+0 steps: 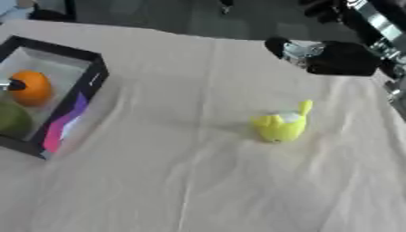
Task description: Pick up the objects with one hand, pass them to the other hand, and then place them into the box on the other side of the table.
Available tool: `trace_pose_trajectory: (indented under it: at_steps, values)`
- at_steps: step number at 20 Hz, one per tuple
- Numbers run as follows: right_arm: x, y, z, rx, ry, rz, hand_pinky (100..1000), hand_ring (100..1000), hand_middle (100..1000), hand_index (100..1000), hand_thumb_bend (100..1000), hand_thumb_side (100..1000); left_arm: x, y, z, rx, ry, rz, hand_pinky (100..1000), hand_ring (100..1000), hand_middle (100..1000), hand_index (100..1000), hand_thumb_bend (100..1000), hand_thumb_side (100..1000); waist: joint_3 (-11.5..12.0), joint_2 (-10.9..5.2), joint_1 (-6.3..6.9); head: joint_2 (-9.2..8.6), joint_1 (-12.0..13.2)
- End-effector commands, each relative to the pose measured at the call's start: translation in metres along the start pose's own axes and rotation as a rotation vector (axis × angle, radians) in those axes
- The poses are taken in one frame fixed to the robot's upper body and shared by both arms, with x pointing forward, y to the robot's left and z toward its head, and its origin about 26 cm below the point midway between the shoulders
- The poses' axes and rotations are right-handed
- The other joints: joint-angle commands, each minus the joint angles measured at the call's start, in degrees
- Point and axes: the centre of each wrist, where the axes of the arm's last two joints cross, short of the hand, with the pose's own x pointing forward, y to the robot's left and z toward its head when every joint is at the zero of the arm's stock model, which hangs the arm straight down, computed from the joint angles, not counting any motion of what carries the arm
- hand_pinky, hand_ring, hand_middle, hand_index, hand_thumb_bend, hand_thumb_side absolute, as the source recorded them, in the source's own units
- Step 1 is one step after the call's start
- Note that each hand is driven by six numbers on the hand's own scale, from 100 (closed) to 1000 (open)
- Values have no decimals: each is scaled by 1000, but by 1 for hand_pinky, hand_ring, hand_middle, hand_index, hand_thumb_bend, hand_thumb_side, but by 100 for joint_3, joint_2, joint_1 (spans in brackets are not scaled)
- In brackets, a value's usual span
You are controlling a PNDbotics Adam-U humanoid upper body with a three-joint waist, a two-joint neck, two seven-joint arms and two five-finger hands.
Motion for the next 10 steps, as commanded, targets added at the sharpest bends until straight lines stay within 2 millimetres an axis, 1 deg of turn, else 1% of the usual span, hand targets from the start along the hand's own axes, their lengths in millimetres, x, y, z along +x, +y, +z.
trace_pose_trajectory:
  at_steps: [1, 2, 3, 4, 5, 6, 7, 8, 9, 10]
  values:
    - [-4, -20, -5, 36, 11, 92, 870, 837, 824, 861, 559, 433, 0, 22, 2, 46, -14, -4, 855, 811, 776, 809, 960, 427, 12, -224, -52, 74, -240]
    - [-6, -23, -8, 75, 15, 115, 874, 843, 830, 866, 579, 419, 1, 23, 3, 54, -22, 5, 853, 807, 773, 806, 955, 431, 12, -230, -53, 87, -306]
    - [-9, -28, -11, 128, 17, 139, 878, 851, 838, 872, 578, 432, 3, 26, 4, 66, -34, 17, 848, 800, 767, 798, 946, 434, 11, -236, -57, 102, -383]
    - [-11, -33, -13, 182, 17, 163, 880, 854, 840, 871, 585, 425, 5, 28, 6, 80, -45, 29, 842, 791, 758, 786, 936, 436, 7, -241, -60, 122, -449]
    - [-12, -39, -15, 233, 13, 190, 886, 862, 849, 878, 594, 420, 8, 31, 8, 102, -59, 45, 824, 766, 731, 755, 924, 430, 2, -244, -62, 145, -513]
    - [-13, -44, -16, 289, 5, 221, 890, 870, 856, 881, 603, 420, 11, 34, 11, 135, -69, 62, 811, 734, 686, 717, 880, 433, -2, -246, -65, 164, -574]
    - [-12, -50, -16, 343, -3, 254, 892, 873, 858, 881, 605, 422, 15, 36, 14, 168, -82, 87, 808, 723, 669, 705, 864, 428, -10, -246, -67, 173, -615]
    - [-10, -54, -15, 402, -11, 288, 892, 874, 858, 874, 600, 434, 18, 37, 17, 195, -95, 120, 802, 693, 633, 675, 812, 415, -19, -246, -70, 175, -648]
    - [-8, -58, -14, 450, -14, 312, 892, 873, 857, 872, 597, 439, 22, 38, 20, 215, -105, 155, 801, 687, 628, 671, 798, 408, -27, -246, -71, 177, -666]
    - [-7, -59, -12, 497, -14, 331, 892, 872, 855, 873, 626, 443, 27, 39, 23, 245, -121, 197, 800, 678, 622, 662, 760, 391, -33, -246, -73, 167, -685]
